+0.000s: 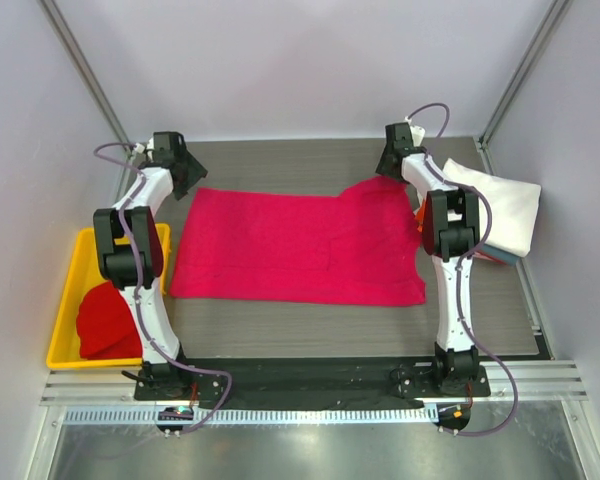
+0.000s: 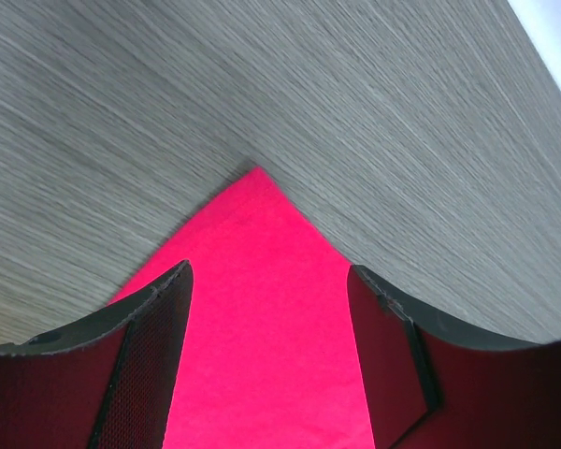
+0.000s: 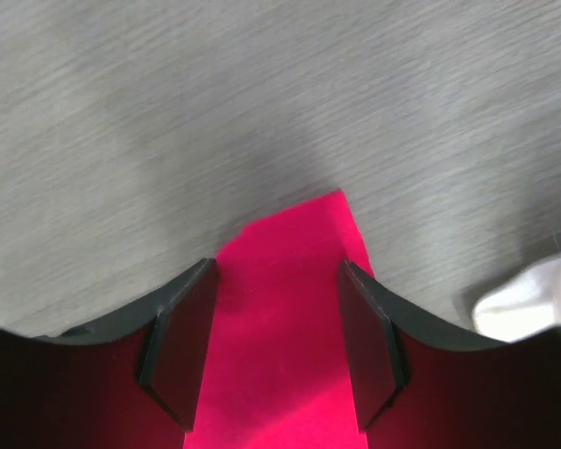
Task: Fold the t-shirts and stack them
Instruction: Fold the tshirt
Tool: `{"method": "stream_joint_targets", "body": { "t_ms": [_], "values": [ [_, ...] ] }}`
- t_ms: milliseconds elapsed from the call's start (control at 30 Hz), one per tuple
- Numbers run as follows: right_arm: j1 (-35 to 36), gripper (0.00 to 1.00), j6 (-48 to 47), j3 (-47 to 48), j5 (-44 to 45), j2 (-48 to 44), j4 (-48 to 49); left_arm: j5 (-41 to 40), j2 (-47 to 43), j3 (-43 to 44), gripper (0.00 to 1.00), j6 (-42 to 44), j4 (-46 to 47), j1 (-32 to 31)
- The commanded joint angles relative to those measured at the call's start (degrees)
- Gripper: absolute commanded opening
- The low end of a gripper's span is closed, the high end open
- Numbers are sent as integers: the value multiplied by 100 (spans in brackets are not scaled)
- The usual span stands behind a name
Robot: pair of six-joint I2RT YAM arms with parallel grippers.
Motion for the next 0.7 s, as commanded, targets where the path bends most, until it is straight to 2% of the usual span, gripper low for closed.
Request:
{"method": "stream_joint_targets", "body": {
  "t_ms": [0, 133, 333, 433, 533, 600, 667],
  "values": [
    [-6, 60, -111, 374, 177, 164, -131, -271, -34, 204, 68, 439, 166, 7],
    [3, 59, -208, 400, 528, 164, -149, -289, 343, 589, 68, 536, 7, -2],
    [3, 61, -304, 620, 511, 322, -149, -245, 836, 1257, 67, 659, -326, 16],
    [3, 59, -313, 751, 476, 428, -184, -228, 1152, 1573, 61, 694, -529, 7],
    [3, 48, -340, 884, 380, 560, -210, -262, 1556, 1995, 56, 721, -801, 16],
    [3, 33, -331, 893, 327, 586, -202, -280, 1803, 2181, 54, 756, -977, 16],
    [20, 27, -305, 893, 353, 560, -202, -280, 1917, 2357, 53, 765, -1065, 7]
  ]
}}
